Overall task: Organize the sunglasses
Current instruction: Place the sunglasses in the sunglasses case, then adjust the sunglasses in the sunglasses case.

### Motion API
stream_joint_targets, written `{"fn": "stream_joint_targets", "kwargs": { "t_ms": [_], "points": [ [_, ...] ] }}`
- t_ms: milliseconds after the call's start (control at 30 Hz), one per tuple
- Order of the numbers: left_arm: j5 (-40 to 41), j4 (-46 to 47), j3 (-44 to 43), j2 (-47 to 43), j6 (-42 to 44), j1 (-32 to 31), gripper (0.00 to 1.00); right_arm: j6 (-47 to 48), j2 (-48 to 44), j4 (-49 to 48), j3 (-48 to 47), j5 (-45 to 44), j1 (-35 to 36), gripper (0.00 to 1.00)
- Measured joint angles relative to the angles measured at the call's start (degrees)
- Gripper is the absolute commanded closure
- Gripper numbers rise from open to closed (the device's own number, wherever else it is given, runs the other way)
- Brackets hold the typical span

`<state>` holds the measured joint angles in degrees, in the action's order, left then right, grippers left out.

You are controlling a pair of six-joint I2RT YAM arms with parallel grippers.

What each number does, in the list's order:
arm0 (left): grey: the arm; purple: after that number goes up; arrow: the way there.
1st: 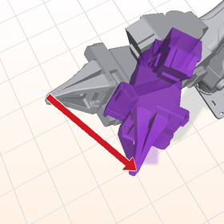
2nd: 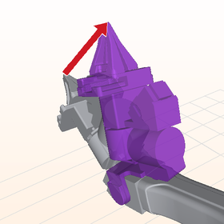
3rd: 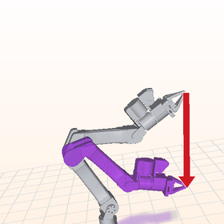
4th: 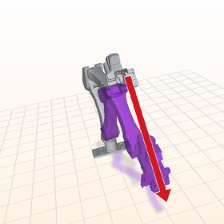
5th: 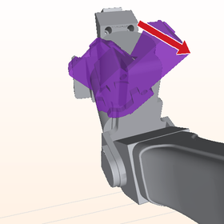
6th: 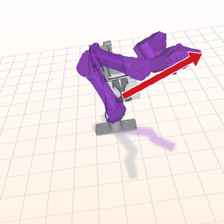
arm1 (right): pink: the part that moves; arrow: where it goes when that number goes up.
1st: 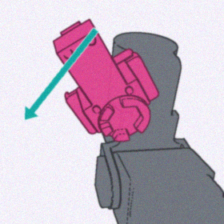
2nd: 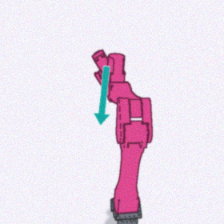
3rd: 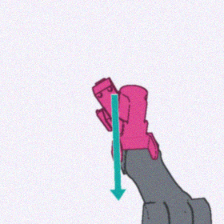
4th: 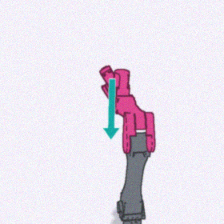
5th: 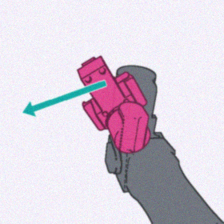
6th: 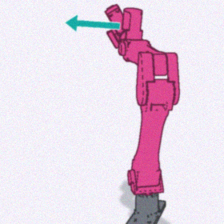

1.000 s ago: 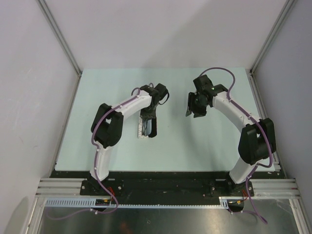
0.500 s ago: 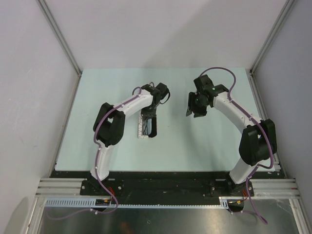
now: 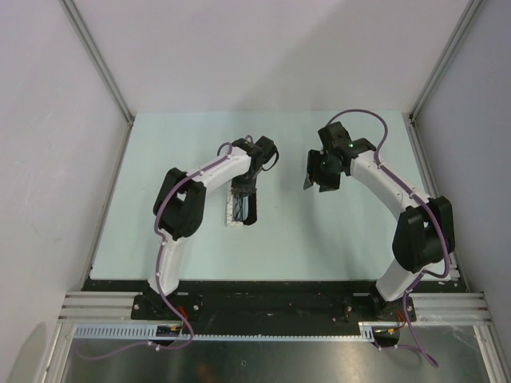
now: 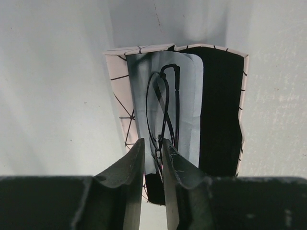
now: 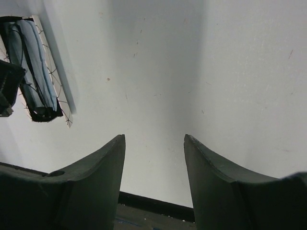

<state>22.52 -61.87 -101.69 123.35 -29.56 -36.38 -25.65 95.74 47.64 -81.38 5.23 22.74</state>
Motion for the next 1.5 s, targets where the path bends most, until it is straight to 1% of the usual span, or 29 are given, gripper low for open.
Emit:
{"fn": "stream_joint_targets", "kwargs": {
  "t_ms": [67,100,167,267,300,500,600,733,833,867,933,1000,1100,1233,1300,1500],
  "points": [
    [-0.31,0.00,0.00,-0.02,0.00,0.00,0.68,0.07,-0.79,-0.02,0.04,0.04,-0.04,0.41],
    [-0.44,0.00,0.00,-0.02,0.00,0.00,0.64,0.11,-1.36,-0.07,0.04,0.24,-0.11,0.41],
    [-0.81,-0.02,0.00,-0.15,-0.04,0.00,0.60,0.24,-2.58,-0.37,0.04,0.98,-0.31,0.41],
    [-1.79,-0.04,0.00,-1.01,-0.09,0.00,0.52,0.28,-3.93,-1.27,0.04,2.49,-0.48,0.41],
    [-2.27,-0.07,0.00,-1.53,-0.07,0.00,0.48,0.24,-4.13,-1.57,0.04,2.95,-0.48,0.41],
    [-5.44,0.13,0.00,-6.25,0.66,0.46,0.43,0.22,-4.31,-4.85,0.04,5.03,1.38,0.41],
    [-7.56,1.31,0.26,-9.73,1.46,1.77,0.43,-1.01,-4.33,-8.81,0.04,5.92,4.57,0.43],
    [-10.75,5.84,6.38,-17.27,1.73,6.80,0.43,-3.74,-2.99,-15.85,-0.04,9.22,8.46,0.49],
    [-14.25,11.50,15.41,-23.45,1.51,11.74,0.45,-5.75,1.44,-20.48,-1.22,11.65,10.88,0.50],
    [-16.37,13.99,19.58,-25.53,1.29,13.77,0.45,-6.10,3.48,-21.29,-1.81,11.87,11.61,0.50],
    [-19.15,16.63,24.65,-27.32,0.96,16.33,0.45,-6.62,7.10,-22.34,-2.93,11.85,13.05,0.52],
    [-21.90,19.21,28.72,-27.65,0.83,17.51,0.44,-6.97,10.97,-22.60,-4.48,11.96,14.53,0.52],
    [-25.88,22.71,32.76,-27.63,0.37,17.44,0.44,-7.32,15.10,-22.67,-6.21,11.98,16.44,0.55],
    [-29.33,26.18,34.32,-27.63,-0.15,18.08,0.44,-8.26,17.86,-22.84,-7.58,12.61,17.84,0.60],
    [-30.45,27.85,34.53,-27.63,-0.28,19.08,0.47,-8.72,18.93,-22.99,-8.50,12.90,17.86,0.63],
    [-32.85,31.36,36.33,-27.63,-0.48,21.64,0.50,-9.55,21.62,-22.88,-11.06,13.18,17.86,0.64]
  ]
}}
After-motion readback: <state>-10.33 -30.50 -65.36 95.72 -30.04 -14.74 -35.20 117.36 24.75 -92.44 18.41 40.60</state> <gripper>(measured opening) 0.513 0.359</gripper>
